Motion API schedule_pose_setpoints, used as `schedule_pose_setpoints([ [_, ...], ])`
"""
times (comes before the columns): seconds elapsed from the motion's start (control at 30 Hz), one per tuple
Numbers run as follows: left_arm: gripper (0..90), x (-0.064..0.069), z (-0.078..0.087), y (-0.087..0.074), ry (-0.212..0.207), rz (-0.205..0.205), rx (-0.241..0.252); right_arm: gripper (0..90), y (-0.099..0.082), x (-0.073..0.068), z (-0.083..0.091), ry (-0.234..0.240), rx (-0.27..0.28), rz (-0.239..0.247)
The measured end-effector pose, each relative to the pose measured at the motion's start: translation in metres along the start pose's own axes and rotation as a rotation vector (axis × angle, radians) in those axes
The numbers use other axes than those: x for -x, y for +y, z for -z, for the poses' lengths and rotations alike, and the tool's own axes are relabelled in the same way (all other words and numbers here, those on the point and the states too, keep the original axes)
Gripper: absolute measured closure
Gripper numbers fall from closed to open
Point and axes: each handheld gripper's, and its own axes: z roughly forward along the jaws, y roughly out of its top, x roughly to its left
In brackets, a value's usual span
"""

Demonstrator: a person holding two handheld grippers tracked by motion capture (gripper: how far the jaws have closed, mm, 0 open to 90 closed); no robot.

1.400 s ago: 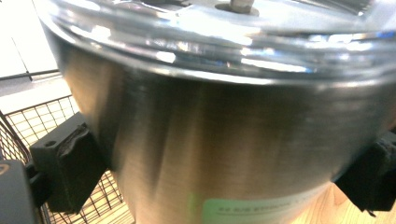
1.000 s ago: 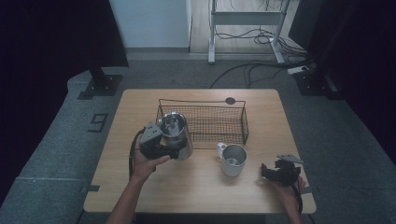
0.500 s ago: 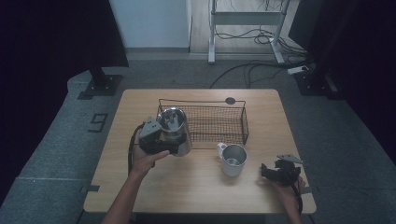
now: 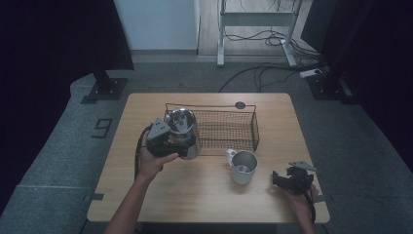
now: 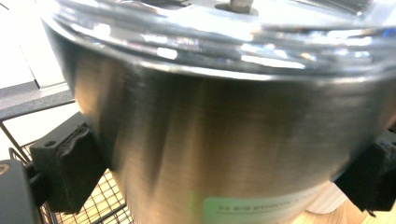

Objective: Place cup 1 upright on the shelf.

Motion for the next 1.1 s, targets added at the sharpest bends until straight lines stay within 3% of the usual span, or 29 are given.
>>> schedule_pose_setpoints([
  [0.7, 4.2, -0.011, -0.007, 0.008, 0.001, 0.026, -0.012, 6.2, 0.000, 0.000, 0.000, -0.001, 0.001, -0.001],
  [1.1, 4.1, -0.014, -0.017, 0.012, 0.012, 0.015, -0.023, 6.3, 0.000, 0.000, 0.000, -0.001, 0.002, -0.002],
])
